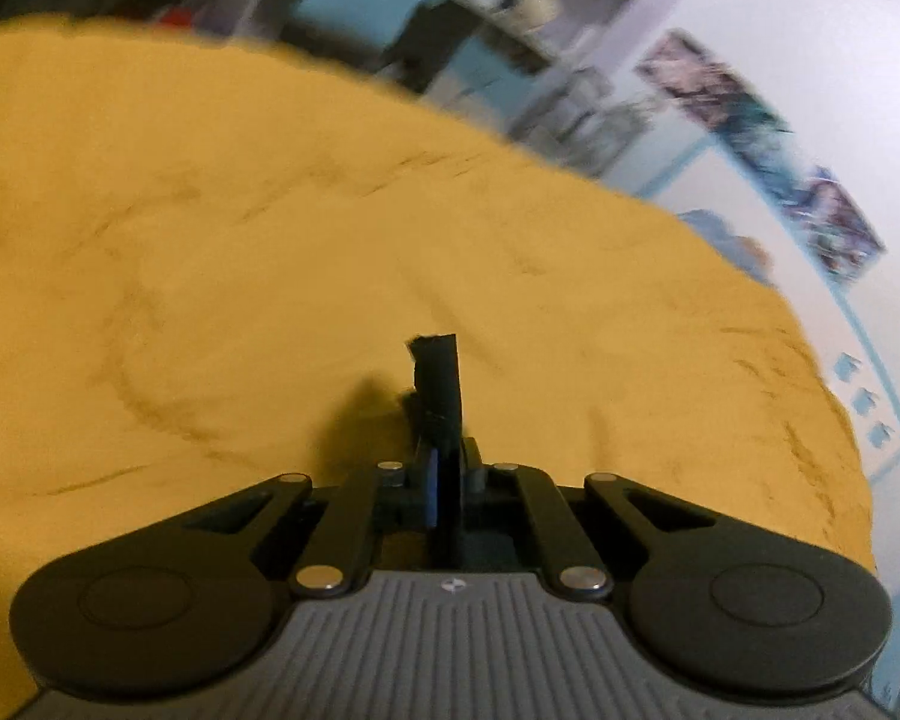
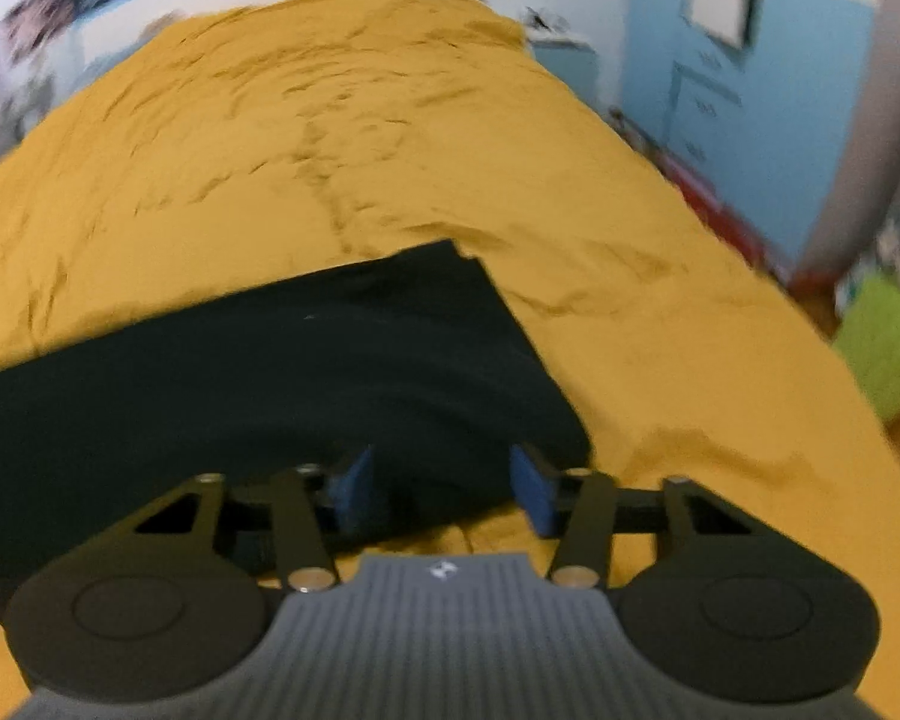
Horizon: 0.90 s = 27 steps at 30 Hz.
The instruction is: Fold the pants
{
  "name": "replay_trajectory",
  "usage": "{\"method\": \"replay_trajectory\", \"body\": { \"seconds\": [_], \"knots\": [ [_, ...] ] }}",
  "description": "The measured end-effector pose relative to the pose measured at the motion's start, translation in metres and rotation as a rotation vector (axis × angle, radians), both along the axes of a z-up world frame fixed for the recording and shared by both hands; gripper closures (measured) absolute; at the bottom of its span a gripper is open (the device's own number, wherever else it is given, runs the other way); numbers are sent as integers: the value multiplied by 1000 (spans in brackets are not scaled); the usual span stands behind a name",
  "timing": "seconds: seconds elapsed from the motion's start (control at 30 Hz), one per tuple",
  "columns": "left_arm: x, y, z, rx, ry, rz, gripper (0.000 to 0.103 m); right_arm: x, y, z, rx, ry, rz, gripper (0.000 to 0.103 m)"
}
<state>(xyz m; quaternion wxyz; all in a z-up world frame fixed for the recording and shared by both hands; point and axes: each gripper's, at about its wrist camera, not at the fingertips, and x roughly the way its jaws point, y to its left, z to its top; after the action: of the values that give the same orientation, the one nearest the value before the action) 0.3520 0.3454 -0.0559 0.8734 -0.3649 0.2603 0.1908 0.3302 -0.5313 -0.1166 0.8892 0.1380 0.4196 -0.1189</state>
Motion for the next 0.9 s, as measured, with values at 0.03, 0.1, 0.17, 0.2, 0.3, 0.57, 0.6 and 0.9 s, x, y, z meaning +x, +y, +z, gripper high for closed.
{"method": "replay_trajectory", "body": {
  "seconds": [0.03, 0.1, 0.17, 0.2, 0.3, 0.57, 0.6, 0.9],
  "knots": [
    [-2, -12, 13, 31, -13, -20, 98, -2, -10, -1, 44, -4, -38, 63],
    [-1, -33, 36, 81, -41, -56, 98, -6, -33, -6, 148, -12, -124, 61],
    [1, -52, 56, 121, -56, -86, 98, -8, -55, -13, 242, -27, -189, 50],
    [4, -58, 63, 139, -56, -98, 98, -8, -65, -17, 281, -29, -211, 50],
    [17, -71, 78, 186, -33, -102, 98, -7, -90, -28, 378, -23, -285, 51],
    [14, -58, 76, 268, 74, -12, 97, 62, -91, -7, 274, -44, 16, 57],
    [13, -55, 73, 276, 87, -5, 97, 72, -90, -7, 266, -49, 44, 58],
    [21, -23, -4, 252, 266, 38, 97, 163, -89, -25, 282, -27, 137, 59]
  ]
}}
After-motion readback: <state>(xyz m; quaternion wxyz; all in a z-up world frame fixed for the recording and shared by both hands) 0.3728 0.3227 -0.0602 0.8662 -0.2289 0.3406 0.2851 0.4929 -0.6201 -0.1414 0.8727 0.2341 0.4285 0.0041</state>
